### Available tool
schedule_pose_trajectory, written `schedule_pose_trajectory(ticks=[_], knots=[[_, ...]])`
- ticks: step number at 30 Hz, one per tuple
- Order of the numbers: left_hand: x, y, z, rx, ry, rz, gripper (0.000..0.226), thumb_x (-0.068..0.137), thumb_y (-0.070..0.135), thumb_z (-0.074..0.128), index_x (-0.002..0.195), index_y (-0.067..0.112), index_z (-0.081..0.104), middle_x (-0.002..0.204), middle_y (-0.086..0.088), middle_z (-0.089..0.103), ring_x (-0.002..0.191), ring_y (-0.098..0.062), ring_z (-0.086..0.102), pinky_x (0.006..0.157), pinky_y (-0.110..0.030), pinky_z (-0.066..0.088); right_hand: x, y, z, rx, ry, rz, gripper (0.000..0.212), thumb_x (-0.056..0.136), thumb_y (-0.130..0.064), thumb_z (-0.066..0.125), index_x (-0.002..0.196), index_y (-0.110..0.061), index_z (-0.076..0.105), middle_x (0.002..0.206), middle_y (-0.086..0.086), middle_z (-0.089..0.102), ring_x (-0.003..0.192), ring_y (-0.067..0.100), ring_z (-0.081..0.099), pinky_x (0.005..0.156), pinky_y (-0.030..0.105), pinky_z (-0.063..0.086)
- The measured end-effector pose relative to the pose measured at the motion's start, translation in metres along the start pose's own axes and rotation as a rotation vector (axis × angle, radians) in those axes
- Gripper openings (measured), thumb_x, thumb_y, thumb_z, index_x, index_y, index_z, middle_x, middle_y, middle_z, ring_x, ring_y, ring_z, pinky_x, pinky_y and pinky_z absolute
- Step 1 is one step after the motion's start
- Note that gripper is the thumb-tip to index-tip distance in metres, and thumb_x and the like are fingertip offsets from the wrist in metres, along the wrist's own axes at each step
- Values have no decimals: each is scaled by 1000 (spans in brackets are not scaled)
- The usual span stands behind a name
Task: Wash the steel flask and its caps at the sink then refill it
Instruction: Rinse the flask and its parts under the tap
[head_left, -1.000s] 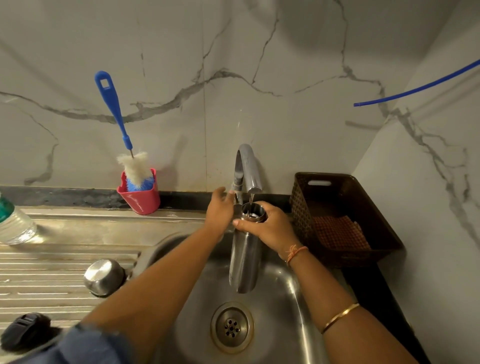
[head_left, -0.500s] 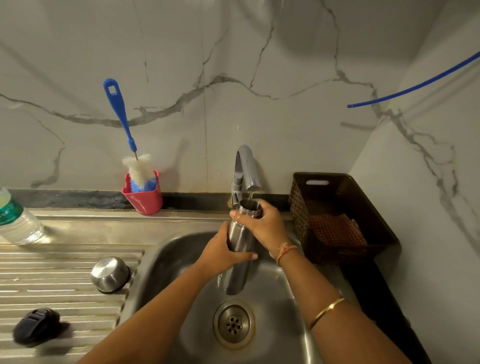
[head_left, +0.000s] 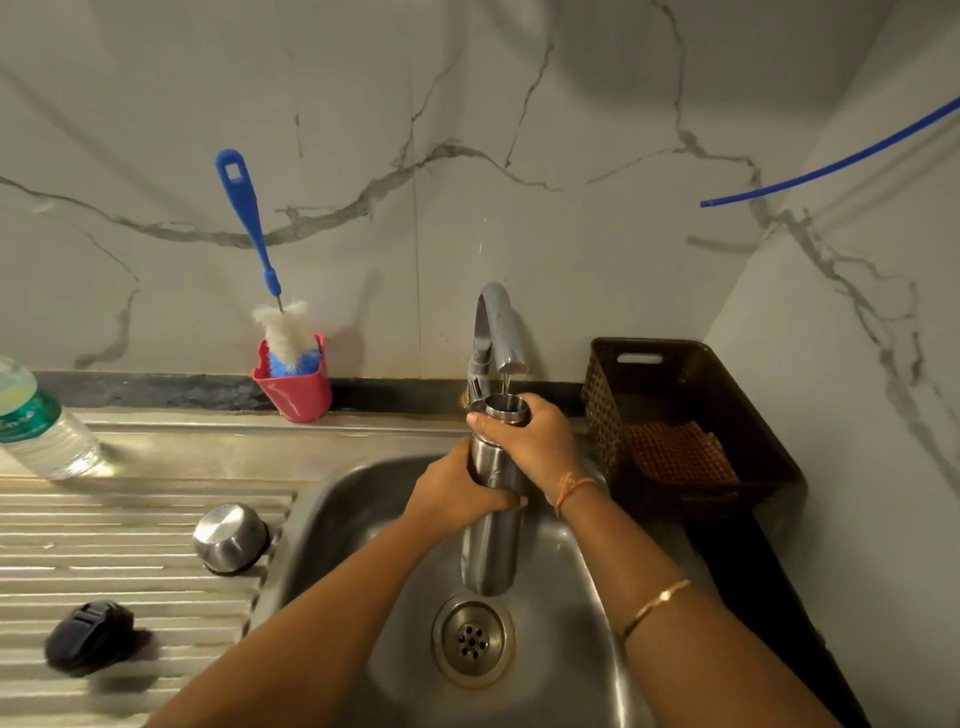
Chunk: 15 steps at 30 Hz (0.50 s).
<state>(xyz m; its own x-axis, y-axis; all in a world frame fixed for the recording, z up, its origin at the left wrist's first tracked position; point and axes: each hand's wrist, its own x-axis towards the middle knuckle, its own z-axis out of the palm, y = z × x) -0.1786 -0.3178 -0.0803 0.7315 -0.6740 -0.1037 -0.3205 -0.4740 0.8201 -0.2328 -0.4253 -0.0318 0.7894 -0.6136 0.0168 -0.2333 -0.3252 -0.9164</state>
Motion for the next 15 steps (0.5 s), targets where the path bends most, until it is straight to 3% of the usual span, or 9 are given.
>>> schedule_pose_trajectory(ticks=[4,7,11,13,15], knots=[[4,7,1,-78,-57,-45,70,50,58,77,110,32,51,99,12,63,90,-9,62,82,-31,54,-2,5,-1,218,-36,84,34,81,-41,68,108,-21,60,97,-1,67,87,13,65,78,29,55],[0,7,4,-240,-173,-138,62,57,49,80,109,26,54,101,4,66,91,-14,66,80,-34,58,-4,11,-2,224,-128,171,37,87,-44,60,116,-22,55,102,1,66,90,15,65,76,29,55],[-14,7,11,-448,-249,-289,76,48,59,76,112,24,54,104,-4,69,94,-22,68,81,-42,58,-3,23,-7,233,-253,335,47,88,-48,56,125,-18,53,109,6,66,95,20,66,82,33,55],[-16,8,14,-550,-248,-341,65,64,56,75,114,23,53,106,-6,67,95,-23,67,83,-40,58,-3,28,-11,209,-299,395,54,88,-52,53,131,-18,50,114,9,64,99,23,64,89,38,53],[-19,12,12,-662,-254,-380,43,81,49,66,111,20,54,103,-7,65,93,-22,66,81,-38,57,-7,29,-14,214,-350,422,58,88,-53,52,136,-21,44,115,7,62,99,24,63,86,36,53]])
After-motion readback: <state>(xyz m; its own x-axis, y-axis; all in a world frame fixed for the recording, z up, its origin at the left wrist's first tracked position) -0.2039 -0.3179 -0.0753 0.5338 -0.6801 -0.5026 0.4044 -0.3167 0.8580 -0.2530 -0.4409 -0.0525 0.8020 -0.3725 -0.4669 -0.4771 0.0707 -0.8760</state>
